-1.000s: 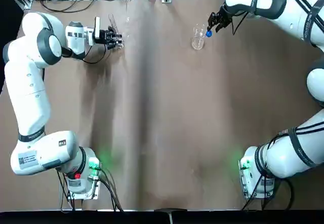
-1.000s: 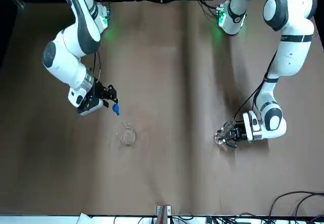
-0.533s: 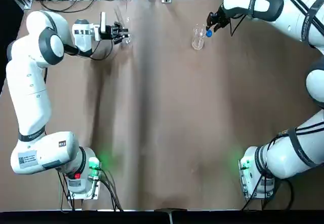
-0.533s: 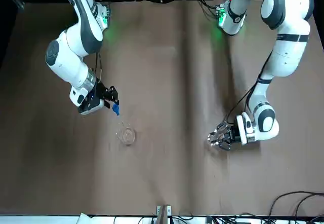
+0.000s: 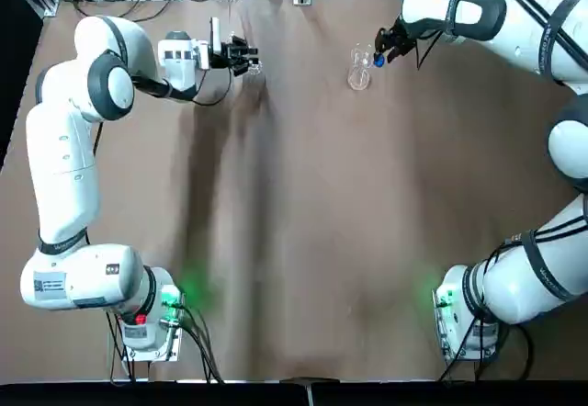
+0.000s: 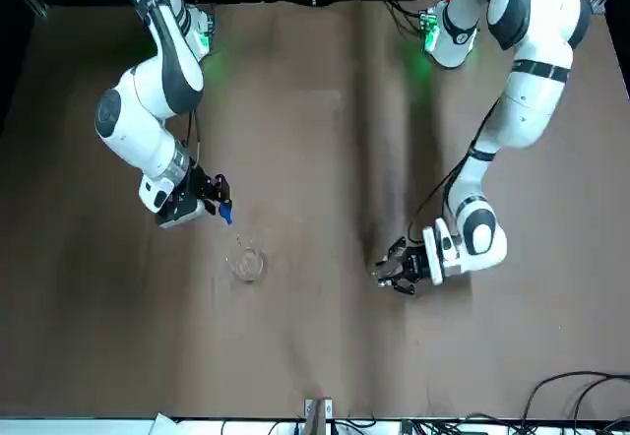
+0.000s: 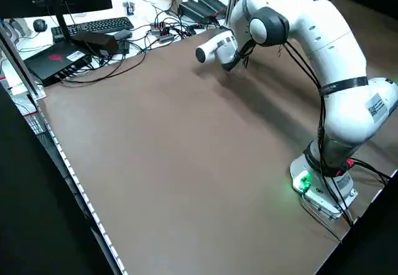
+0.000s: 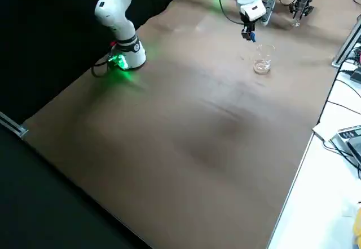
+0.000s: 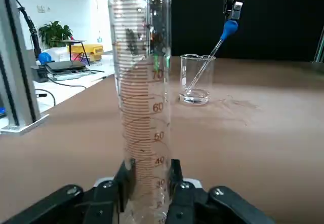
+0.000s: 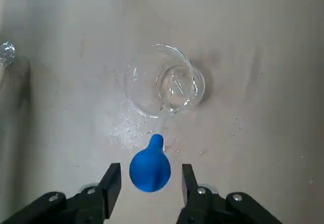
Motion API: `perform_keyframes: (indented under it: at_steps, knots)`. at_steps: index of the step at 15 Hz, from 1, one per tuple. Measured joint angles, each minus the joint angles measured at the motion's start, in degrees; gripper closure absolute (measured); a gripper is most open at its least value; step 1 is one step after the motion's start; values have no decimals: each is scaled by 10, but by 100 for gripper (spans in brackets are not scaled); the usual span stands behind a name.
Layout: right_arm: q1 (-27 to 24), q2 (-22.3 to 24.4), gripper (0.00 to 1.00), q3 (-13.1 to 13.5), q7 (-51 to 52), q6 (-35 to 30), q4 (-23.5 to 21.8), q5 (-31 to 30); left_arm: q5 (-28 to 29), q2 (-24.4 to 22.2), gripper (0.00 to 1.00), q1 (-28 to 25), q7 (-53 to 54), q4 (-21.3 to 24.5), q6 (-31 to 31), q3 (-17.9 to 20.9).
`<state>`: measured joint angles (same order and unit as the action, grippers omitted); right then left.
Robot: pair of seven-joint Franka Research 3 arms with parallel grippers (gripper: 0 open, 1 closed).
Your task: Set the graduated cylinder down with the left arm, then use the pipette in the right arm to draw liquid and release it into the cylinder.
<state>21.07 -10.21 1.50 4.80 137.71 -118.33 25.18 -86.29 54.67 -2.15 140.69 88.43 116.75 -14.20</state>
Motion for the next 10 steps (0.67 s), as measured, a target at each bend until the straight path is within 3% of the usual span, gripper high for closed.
perform_keyframes:
  at_steps: [5, 7, 10]
  knots:
    - [0, -8, 48, 0, 0, 3, 0, 0, -36, -2, 66, 38, -5, 0, 104, -51]
    - [0, -8, 50, 0, 0, 4, 0, 0, -76, -3, 66, 79, -5, 0, 138, -53]
    - [0, -9, 53, -1, 0, 6, 0, 0, -90, -2, 66, 107, -5, 2, 141, -53]
